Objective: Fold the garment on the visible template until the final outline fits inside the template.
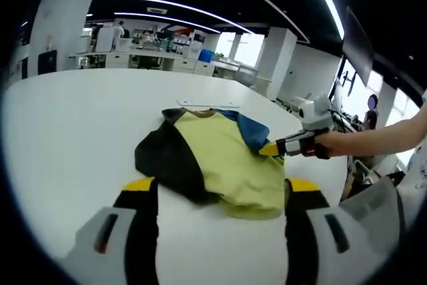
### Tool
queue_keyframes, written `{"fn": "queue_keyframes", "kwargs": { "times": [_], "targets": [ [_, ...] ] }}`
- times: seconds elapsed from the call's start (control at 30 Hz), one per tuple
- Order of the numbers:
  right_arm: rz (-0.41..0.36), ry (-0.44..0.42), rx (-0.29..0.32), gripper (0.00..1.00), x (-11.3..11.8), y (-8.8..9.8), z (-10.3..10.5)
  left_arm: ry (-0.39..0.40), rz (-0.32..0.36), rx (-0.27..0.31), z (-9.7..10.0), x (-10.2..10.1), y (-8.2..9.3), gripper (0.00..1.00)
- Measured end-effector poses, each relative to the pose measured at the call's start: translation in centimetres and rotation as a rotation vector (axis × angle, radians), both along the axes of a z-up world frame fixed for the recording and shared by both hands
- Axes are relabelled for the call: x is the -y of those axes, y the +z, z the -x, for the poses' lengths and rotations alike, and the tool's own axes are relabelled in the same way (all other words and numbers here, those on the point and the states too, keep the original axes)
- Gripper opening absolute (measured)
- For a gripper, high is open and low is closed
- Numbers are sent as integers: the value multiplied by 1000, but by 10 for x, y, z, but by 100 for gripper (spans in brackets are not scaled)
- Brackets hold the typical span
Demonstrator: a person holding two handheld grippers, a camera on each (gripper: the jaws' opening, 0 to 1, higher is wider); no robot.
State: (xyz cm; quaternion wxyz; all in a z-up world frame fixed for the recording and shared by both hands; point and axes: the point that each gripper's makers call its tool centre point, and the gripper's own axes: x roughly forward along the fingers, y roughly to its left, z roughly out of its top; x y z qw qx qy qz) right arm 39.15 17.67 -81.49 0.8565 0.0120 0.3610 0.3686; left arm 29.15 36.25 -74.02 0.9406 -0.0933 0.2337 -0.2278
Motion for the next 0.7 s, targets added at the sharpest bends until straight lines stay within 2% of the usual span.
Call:
{"fn": "queue_keyframes", "kwargs": {
  "times": [0.1, 0.2, 0.4, 0.57, 0.7],
  "targets": [
    [-2, 15, 8, 10, 1, 6, 2, 0, 1, -1, 0, 0, 0, 74],
    [29, 55, 49, 19, 6, 13, 7, -6, 1, -3, 1, 4, -1, 74],
    [16, 25, 82, 35, 28, 25, -2, -14, 4, -10, 2, 6, -5, 75],
    [17, -23, 100, 40, 49, 32, -14, -15, 6, -14, 4, 6, -6, 75],
    [13, -81, 100, 39, 70, 34, -21, -14, 8, -18, 5, 6, -7, 75]
  ]
}}
